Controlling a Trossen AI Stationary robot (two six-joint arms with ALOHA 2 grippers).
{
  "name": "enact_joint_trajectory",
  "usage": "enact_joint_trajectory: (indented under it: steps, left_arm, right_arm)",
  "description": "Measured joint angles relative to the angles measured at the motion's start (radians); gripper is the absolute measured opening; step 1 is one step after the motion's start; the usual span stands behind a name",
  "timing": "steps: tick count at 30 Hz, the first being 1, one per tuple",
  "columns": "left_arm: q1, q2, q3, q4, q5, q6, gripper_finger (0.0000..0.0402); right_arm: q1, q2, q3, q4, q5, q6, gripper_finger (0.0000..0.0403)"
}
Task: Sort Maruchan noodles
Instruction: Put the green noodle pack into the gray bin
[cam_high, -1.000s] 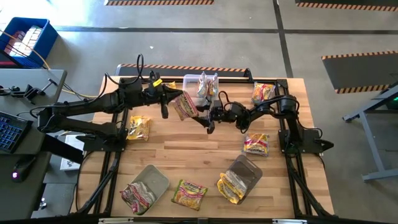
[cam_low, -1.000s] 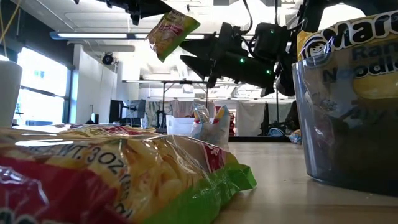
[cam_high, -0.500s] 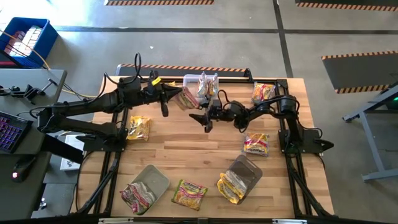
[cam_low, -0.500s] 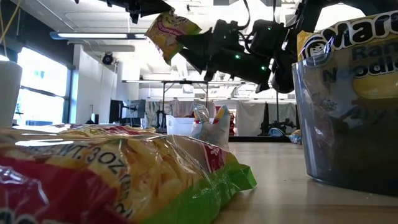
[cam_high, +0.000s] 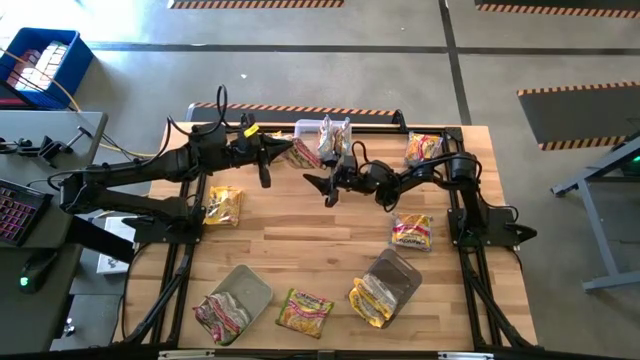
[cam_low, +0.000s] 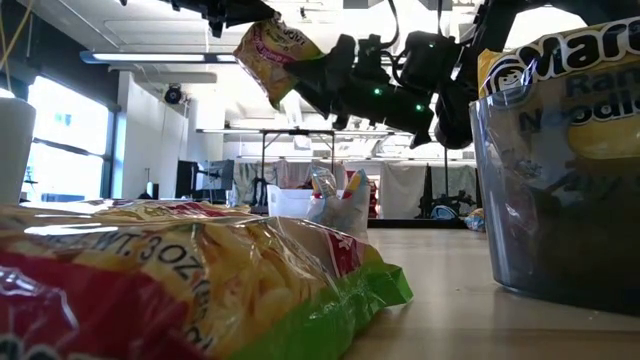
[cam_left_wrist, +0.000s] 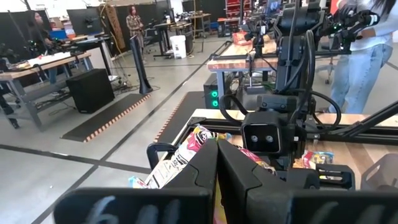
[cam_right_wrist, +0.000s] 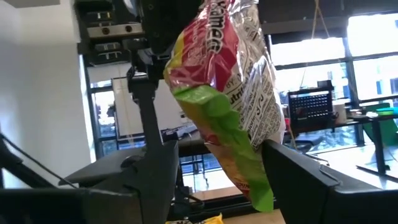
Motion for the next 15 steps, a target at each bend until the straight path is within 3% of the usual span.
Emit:
enact_joint_trajectory:
  steps: [7, 12, 15]
  left_arm:
    - [0.0, 0.0, 0.0, 0.002, 0.0, -0.001, 0.0]
    - [-0.01, 0.001, -0.001, 0.038, 0.001, -0.003, 0.0]
    - [-0.019, 0.001, -0.001, 0.052, 0.001, -0.003, 0.0]
  right_arm:
    - [0.0, 0.0, 0.002, -0.004, 0.011, 0.011, 0.0231]
    - [0.001, 0.0, 0.003, 0.001, 0.115, -0.032, 0.0231]
    - [0.001, 0.0, 0.003, 0.005, 0.112, -0.083, 0.0231]
